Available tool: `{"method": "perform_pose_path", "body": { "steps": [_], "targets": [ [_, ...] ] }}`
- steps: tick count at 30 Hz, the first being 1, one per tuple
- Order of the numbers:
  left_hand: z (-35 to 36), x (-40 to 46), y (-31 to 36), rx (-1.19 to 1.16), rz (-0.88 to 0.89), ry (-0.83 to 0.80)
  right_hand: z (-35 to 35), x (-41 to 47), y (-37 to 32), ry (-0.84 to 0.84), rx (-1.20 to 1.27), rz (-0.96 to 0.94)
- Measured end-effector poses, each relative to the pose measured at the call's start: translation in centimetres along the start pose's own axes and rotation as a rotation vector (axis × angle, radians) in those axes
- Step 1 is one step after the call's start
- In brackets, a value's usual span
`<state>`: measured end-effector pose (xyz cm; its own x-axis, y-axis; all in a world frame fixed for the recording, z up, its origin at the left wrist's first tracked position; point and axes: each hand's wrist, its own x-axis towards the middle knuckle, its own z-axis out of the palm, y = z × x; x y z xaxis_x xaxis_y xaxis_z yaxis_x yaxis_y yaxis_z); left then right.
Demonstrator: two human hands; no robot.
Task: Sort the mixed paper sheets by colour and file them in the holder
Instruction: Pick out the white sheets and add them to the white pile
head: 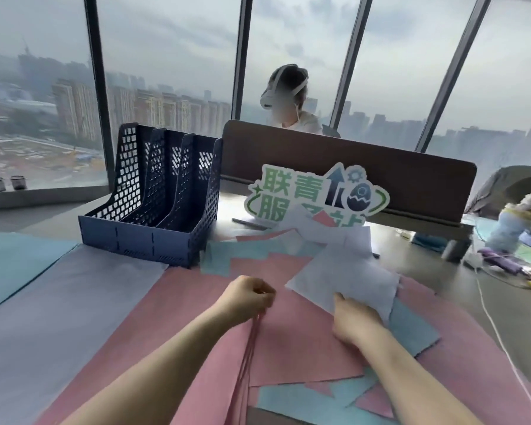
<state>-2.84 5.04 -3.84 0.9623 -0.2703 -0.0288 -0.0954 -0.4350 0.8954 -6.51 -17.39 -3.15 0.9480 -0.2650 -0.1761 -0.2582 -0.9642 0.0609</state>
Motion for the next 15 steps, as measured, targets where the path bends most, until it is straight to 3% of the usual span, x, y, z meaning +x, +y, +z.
{"method": "perform_pose_path", "body": {
  "steps": [5,9,11,15],
  "targets": [
    [1.6,0.4,1.1,-0.310,-0.181,0.042,0.0,0.6,2.1,0.330,0.000,-0.085],
    [0.2,2.1,1.3,-0.693,-0.418,0.024,0.0,-0.1,2.7,0.491,0.092,-0.454],
    [-0.6,3.0,1.1,-0.747,-0.436,-0.009,0.9,-0.2,2.5,0.542,0.121,-0.622],
    [-0.9,3.3,0.4,-0.682,-0.414,0.040,1.8,-0.7,1.9,0.512,0.106,-0.726]
  ]
}}
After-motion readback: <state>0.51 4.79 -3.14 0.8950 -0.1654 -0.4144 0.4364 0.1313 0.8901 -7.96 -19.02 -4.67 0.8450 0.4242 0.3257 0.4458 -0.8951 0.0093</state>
